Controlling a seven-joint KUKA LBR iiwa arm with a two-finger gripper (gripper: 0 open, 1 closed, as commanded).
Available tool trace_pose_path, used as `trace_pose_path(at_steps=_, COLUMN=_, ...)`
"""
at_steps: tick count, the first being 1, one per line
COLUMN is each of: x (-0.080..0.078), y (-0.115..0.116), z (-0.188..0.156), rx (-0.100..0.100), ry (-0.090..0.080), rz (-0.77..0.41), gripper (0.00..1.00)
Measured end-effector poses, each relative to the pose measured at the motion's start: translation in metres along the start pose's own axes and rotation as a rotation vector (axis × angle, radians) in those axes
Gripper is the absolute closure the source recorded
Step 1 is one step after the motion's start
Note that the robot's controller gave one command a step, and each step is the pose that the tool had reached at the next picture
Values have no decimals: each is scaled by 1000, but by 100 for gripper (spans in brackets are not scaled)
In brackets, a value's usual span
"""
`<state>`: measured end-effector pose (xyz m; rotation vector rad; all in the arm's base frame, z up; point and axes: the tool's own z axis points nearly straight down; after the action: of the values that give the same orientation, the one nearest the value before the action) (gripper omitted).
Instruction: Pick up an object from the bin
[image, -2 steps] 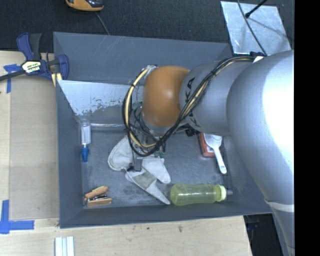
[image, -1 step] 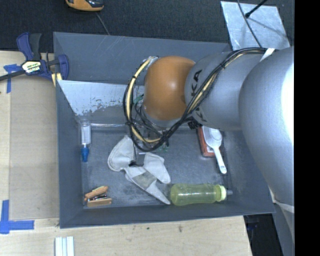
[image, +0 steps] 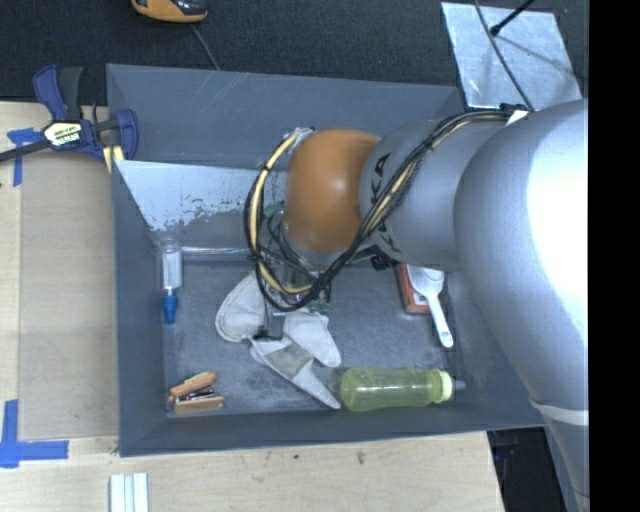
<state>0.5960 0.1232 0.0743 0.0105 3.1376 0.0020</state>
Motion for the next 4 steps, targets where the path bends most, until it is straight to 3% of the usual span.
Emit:
trace_pose_path(at_steps=1, x=-5, y=1, z=11, rx=-2, ry=-16, rz=-95, gripper=100)
trace_pose_path(at_steps=3, x=-4, y=1, z=6, rx=-1, ry=-12, rz=-116, gripper=100)
trace_pose_path(at_steps=4, x=-1, y=0, z=-9, rx=0, ry=1, rz=-112, gripper=100)
